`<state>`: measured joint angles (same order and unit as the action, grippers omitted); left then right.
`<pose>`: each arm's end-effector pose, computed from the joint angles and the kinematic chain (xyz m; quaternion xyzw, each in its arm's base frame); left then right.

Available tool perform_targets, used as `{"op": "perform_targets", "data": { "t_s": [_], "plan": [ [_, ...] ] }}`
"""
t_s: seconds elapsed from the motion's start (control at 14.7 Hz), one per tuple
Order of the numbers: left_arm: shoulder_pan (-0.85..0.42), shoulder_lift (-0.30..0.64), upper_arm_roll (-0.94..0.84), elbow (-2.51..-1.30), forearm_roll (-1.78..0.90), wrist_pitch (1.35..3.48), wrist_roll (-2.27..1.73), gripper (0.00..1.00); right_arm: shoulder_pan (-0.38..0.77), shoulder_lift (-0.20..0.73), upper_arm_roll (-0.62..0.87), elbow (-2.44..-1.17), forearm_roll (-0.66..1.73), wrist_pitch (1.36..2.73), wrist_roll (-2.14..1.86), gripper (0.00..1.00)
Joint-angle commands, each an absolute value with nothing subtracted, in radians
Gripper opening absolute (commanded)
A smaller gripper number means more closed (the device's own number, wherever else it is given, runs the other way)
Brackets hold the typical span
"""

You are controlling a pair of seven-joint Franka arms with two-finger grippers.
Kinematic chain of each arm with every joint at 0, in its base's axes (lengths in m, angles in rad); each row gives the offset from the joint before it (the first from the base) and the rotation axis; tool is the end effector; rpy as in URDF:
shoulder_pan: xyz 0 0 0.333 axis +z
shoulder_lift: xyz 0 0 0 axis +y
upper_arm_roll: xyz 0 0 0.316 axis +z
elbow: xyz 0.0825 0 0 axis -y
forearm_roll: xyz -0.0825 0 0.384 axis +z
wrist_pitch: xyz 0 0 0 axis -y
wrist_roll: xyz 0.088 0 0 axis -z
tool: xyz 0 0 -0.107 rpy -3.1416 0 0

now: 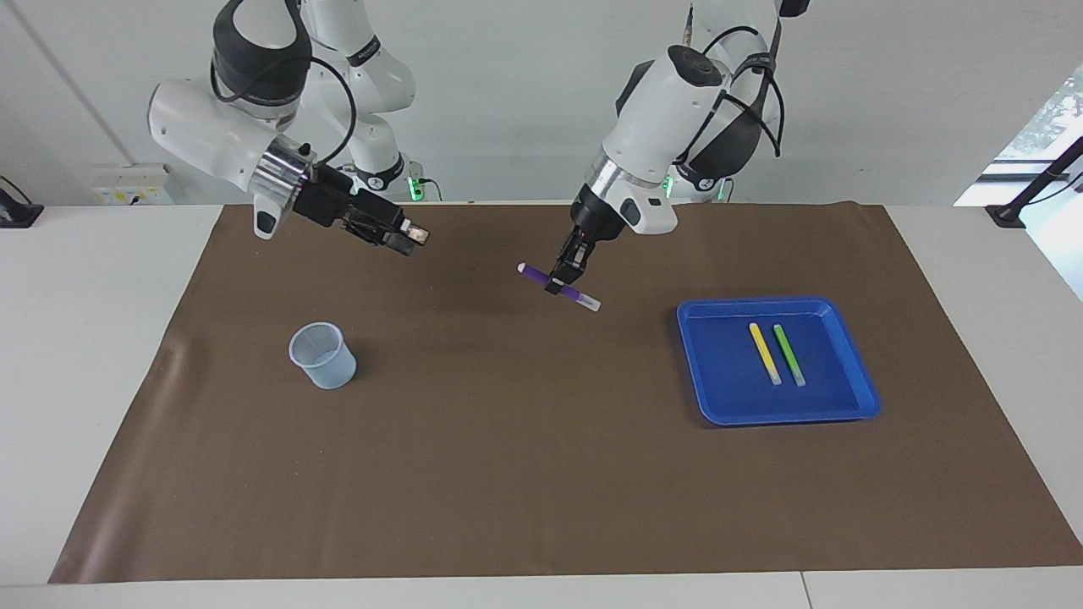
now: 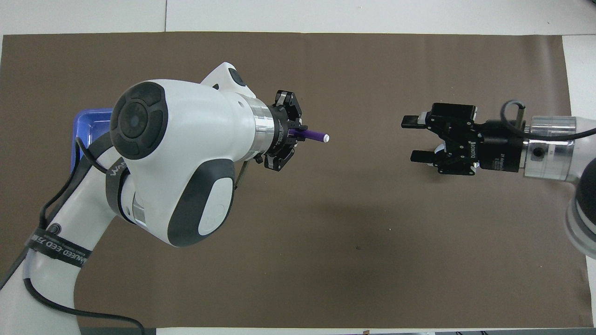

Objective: Transfer and insert pens with both arms
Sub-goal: 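Lift the purple pen with the left gripper while the right gripper approaches, then close the right gripper on the purple pen held by the left gripper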

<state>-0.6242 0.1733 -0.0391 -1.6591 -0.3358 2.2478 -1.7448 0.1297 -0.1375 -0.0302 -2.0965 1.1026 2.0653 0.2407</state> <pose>0.5092 -0.4074 0.5497 0.7872 0.5620 -0.0693 0.2442 0.5276 0.0991 0.5181 -0.8318 0.2831 0.0364 0.4761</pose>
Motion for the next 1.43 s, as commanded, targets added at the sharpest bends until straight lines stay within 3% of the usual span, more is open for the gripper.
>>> {"op": "perform_targets", "data": {
  "t_s": [0.0, 0.2, 0.48, 0.75, 1.16, 1.36],
  "plan": [
    [-0.670, 0.181, -0.025, -1.661, -0.351, 2.309, -1.808, 0.00, 0.164, -0.112, -0.028, -2.111, 1.166, 2.109, 0.229, 1.00],
    [-0.693, 0.181, -0.025, -1.672, -0.351, 2.341, -1.818, 0.00, 0.193, -0.100, -0.026, -2.100, 1.190, 2.109, 0.216, 0.96],
    [-0.709, 0.199, -0.025, -1.672, -0.351, 2.398, -1.856, 0.00, 0.195, -0.103, -0.026, -2.085, 1.189, 2.086, 0.224, 0.74],
    [-0.712, 0.202, -0.025, -1.675, -0.351, 2.407, -1.858, 0.00, 0.201, -0.103, -0.025, -2.083, 1.181, 2.092, 0.222, 0.66],
    [-0.729, 0.201, -0.025, -1.677, -0.351, 2.401, -1.858, 0.00, 0.233, -0.094, -0.021, -2.075, 1.178, 2.143, 0.221, 0.40],
    [-0.738, 0.201, -0.025, -1.677, -0.351, 2.393, -1.859, 0.00, 0.236, -0.092, -0.023, -2.075, 1.178, 2.145, 0.222, 0.38]
  ]
}}
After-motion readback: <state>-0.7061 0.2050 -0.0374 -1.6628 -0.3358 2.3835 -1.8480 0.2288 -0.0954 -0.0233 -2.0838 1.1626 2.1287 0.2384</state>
